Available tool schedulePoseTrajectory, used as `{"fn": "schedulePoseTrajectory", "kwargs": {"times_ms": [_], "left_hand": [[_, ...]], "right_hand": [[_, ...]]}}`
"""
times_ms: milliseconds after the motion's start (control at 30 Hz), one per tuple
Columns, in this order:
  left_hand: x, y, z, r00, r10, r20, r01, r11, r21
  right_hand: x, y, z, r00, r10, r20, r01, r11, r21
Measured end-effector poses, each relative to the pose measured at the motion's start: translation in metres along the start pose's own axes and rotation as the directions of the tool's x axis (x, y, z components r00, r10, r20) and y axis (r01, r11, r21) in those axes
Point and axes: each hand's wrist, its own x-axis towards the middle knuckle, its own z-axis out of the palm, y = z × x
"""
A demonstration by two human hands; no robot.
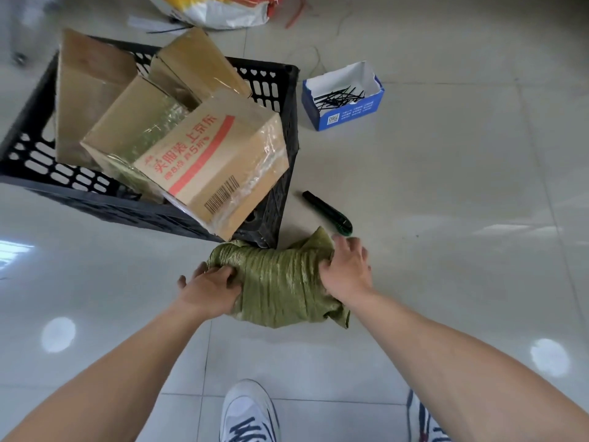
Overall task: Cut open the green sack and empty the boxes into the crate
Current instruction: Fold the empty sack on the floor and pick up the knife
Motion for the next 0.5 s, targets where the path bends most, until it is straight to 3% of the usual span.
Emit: {"fn": "schedulePoseTrajectory", "kwargs": {"times_ms": [100, 167, 367, 500], "left_hand": [[-0.004, 0.007, -0.013, 0.996, -0.012, -0.092, 0.006, 0.998, -0.065], [-0.009, 0.009, -0.020, 0.993, -0.020, -0.112, 0.012, 0.997, -0.073], [-0.013, 0.009, -0.028, 0.983, -0.068, -0.173, 0.026, 0.971, -0.236], [-0.014, 0.010, -0.023, 0.980, -0.023, -0.199, -0.018, 0.980, -0.200]], "right_hand": [[0.001, -0.022, -0.004, 0.993, -0.115, 0.004, 0.114, 0.992, 0.052], [0.003, -0.032, -0.004, 0.994, -0.105, 0.035, 0.103, 0.993, 0.053], [0.020, -0.029, -0.011, 0.996, -0.093, -0.006, 0.090, 0.975, -0.202], [0.037, -0.034, -0.017, 0.997, -0.070, -0.026, 0.065, 0.985, -0.157]]}}
